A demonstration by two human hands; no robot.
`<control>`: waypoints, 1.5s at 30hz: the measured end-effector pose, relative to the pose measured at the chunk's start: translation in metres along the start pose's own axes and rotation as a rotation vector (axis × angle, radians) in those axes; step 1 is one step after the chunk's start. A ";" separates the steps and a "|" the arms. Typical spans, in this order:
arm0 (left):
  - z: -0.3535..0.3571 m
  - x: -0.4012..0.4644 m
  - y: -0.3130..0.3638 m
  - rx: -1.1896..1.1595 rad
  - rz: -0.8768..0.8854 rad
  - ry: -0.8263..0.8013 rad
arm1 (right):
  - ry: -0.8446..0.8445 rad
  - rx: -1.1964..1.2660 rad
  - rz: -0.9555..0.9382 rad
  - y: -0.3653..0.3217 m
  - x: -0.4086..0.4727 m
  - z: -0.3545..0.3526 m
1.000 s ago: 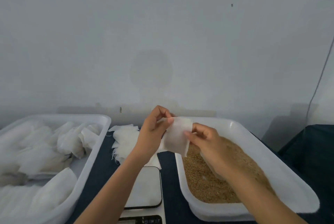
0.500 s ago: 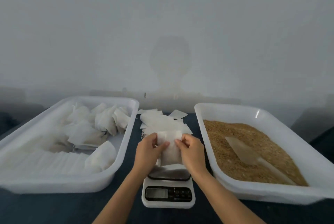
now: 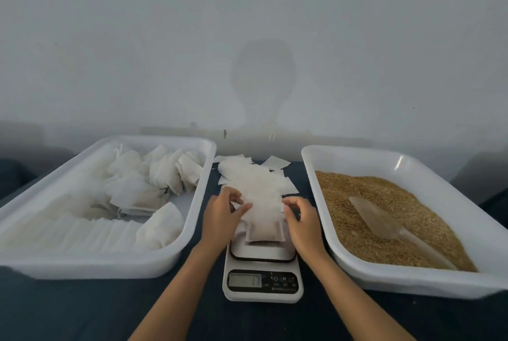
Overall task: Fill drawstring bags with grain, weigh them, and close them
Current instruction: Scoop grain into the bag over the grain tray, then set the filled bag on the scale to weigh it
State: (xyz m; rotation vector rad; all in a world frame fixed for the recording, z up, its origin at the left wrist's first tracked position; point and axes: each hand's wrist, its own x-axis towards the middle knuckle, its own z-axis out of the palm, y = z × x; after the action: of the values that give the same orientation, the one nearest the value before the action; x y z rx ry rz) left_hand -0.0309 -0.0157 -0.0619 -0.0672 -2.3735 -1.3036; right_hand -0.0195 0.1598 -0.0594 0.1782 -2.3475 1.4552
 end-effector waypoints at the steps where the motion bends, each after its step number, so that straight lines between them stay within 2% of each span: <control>1: -0.003 0.000 -0.003 -0.047 -0.018 0.036 | 0.006 0.051 0.030 0.002 0.000 -0.002; 5: -0.011 -0.002 -0.019 -0.153 -0.101 0.107 | 0.025 0.227 0.107 0.012 -0.006 -0.008; 10: -0.007 -0.018 -0.033 -0.152 -0.064 0.137 | 0.026 0.310 0.101 0.027 -0.015 -0.006; 15: -0.007 -0.017 -0.036 -0.221 -0.113 0.151 | 0.017 0.349 0.073 0.033 -0.014 -0.004; 24: -0.008 -0.018 -0.035 -0.214 -0.106 0.131 | -0.008 0.389 0.066 0.036 -0.012 -0.002; 27: -0.008 -0.016 -0.028 -0.176 -0.078 0.101 | -0.041 0.384 0.079 0.035 -0.008 0.001; 30: -0.004 -0.009 -0.015 -0.140 -0.035 -0.032 | -0.086 0.352 0.129 0.030 0.002 0.008; 34: 0.009 0.002 0.002 -0.013 -0.132 -0.270 | -0.134 0.245 0.142 0.018 0.017 0.018; 37: 0.016 0.006 0.009 0.132 -0.158 -0.348 | -0.110 0.163 0.091 0.008 0.021 0.021; 41: 0.019 0.006 0.018 0.177 -0.160 -0.336 | -0.081 0.178 0.022 -0.005 0.020 0.016; 45: 0.011 0.001 0.034 0.309 -0.024 -0.212 | -0.094 0.217 -0.048 -0.025 0.019 0.009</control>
State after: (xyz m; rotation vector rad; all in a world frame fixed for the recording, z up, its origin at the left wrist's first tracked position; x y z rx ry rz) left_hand -0.0271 0.0121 -0.0397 -0.0887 -2.7367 -0.9658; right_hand -0.0319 0.1420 -0.0354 0.3653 -2.2357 1.7100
